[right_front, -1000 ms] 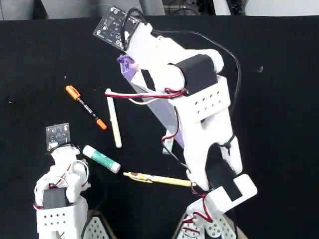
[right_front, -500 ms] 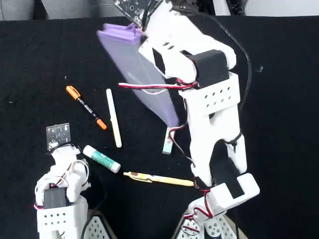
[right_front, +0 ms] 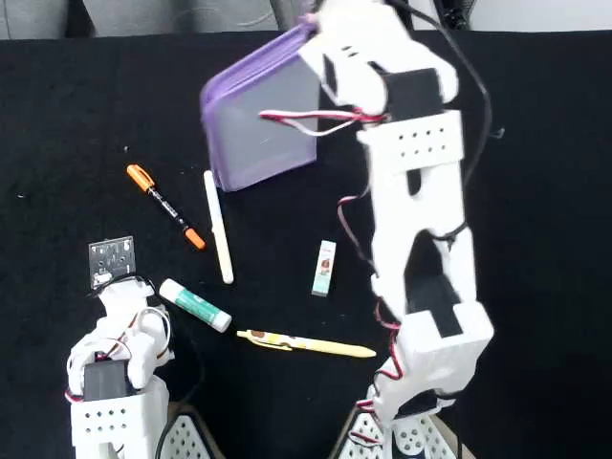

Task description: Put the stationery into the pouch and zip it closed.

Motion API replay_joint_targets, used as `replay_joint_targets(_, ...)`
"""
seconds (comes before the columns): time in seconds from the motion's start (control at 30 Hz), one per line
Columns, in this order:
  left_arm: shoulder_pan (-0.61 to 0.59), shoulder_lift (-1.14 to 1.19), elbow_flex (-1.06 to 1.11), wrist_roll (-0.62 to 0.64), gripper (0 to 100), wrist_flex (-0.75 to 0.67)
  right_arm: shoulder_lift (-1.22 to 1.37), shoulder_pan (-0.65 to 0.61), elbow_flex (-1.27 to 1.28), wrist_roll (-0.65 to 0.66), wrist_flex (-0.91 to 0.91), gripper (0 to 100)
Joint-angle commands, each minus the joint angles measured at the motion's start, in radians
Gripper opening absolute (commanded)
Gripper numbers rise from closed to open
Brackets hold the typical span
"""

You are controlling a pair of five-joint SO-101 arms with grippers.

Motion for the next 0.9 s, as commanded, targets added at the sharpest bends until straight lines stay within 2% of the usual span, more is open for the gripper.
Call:
replay_joint_targets(0.0, 0.004, -0.005, 0.024, 0.000, 3, 0.005, -0.005, 0.089, -0.058, -0.014, 0.002, 1.1)
replay_joint_targets(0.27, 0.004, -0.005, 0.024, 0.000, 3, 0.005, -0.013, 0.190, -0.081, -0.005, 0.160, 1.1)
replay_joint_targets(0.43, 0.004, -0.005, 0.024, 0.000, 3, 0.005, -0.012, 0.187, -0.151, 0.169, 0.393, 1.1)
replay_joint_targets(0.57, 0.004, -0.005, 0.024, 0.000, 3, 0.005, -0.012, 0.212, -0.251, 0.190, 0.520, 1.1)
replay_joint_targets(0.7, 0.004, -0.005, 0.024, 0.000, 3, 0.005, -0.005, 0.255, -0.364, 0.201, 0.519, 1.1)
replay_joint_targets(0.87, 0.004, -0.005, 0.024, 0.000, 3, 0.005, -0.004, 0.293, -0.426, 0.206, 0.399, 1.1)
